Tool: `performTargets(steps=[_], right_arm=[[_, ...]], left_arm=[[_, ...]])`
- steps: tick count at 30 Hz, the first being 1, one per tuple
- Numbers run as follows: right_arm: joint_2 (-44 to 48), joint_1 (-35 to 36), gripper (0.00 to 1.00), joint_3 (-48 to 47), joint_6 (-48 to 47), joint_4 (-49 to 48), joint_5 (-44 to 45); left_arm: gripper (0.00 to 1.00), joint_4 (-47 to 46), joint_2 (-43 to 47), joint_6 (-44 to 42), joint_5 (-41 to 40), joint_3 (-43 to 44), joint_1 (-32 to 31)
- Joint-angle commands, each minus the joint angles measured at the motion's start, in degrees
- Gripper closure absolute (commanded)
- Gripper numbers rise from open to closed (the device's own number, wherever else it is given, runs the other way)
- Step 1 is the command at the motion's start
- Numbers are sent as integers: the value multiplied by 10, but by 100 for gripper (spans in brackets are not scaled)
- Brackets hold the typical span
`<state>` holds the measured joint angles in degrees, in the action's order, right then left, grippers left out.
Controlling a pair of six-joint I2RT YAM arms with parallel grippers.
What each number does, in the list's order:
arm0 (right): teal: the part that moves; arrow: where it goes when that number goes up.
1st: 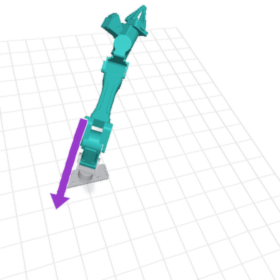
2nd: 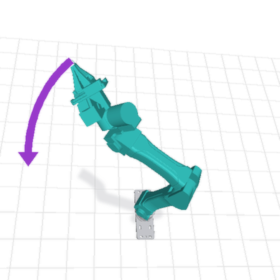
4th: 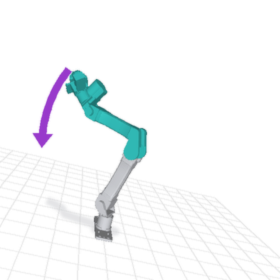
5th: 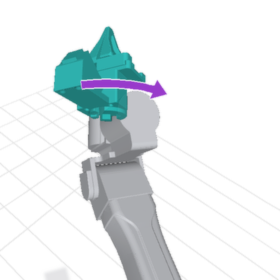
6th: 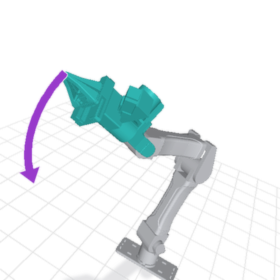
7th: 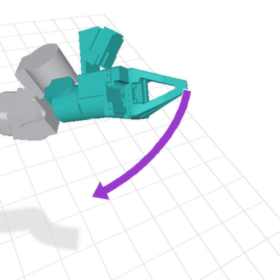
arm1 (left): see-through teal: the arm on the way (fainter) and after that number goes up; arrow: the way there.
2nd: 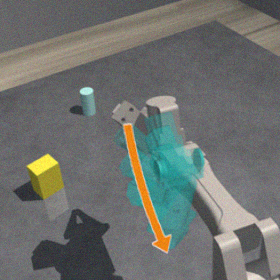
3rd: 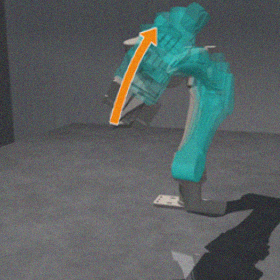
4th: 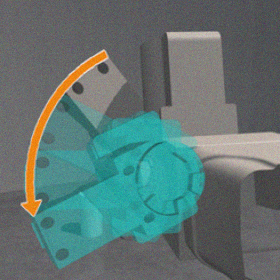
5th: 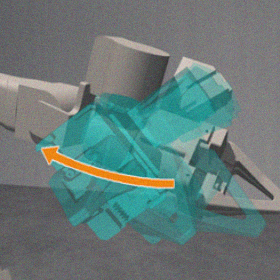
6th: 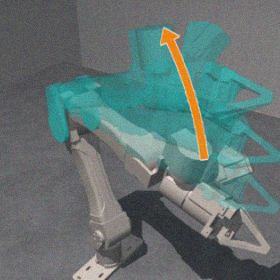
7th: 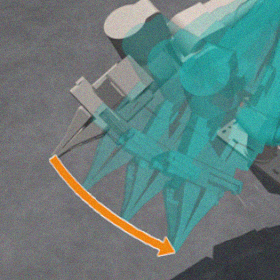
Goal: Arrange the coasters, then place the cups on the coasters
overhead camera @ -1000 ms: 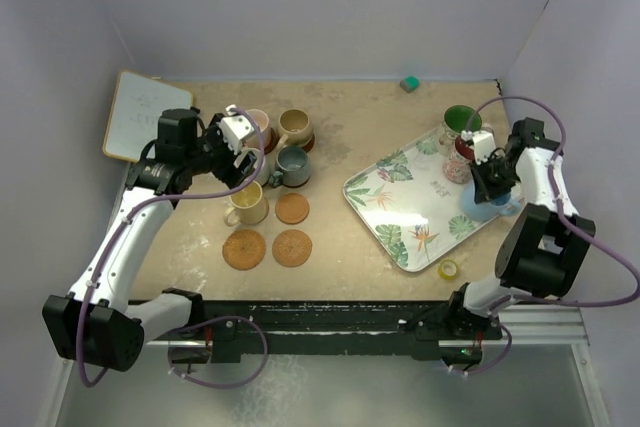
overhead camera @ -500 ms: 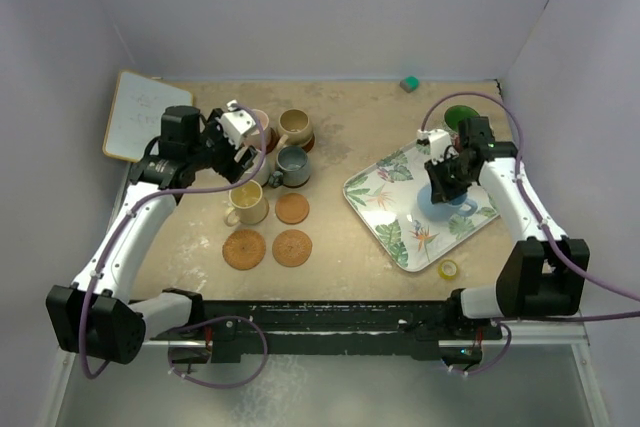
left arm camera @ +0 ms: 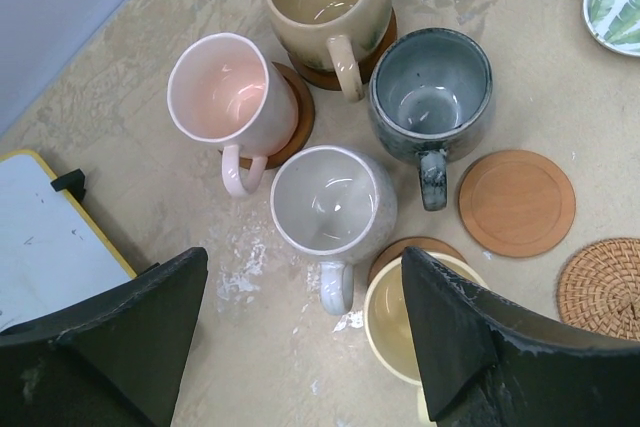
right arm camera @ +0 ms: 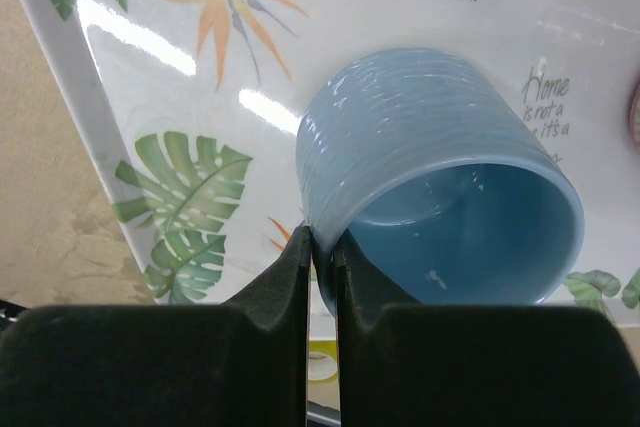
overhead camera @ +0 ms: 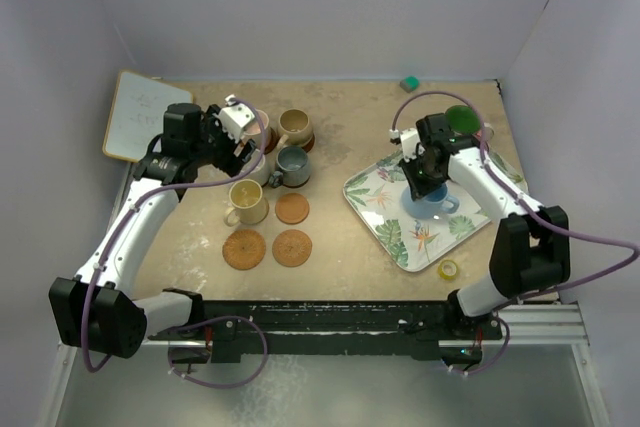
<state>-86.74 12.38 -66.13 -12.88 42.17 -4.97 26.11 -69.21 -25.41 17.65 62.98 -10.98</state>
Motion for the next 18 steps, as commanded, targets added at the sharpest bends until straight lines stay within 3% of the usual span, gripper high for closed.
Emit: performTargets(steps=[1, 5, 8, 18], right_arm=[[-9, 17, 100, -45, 49, -35, 48], [-31, 25, 100, -52, 65, -35, 55], [-38, 27, 95, -56, 68, -30, 46], [13, 26, 55, -105, -37, 23, -41]], left_arm=[[24, -31, 9, 18, -8, 6, 3], [24, -32, 13, 21, -8, 4, 3], [24, -32, 15, 22, -6, 2, 4], [24, -28, 24, 12, -6, -6, 3]])
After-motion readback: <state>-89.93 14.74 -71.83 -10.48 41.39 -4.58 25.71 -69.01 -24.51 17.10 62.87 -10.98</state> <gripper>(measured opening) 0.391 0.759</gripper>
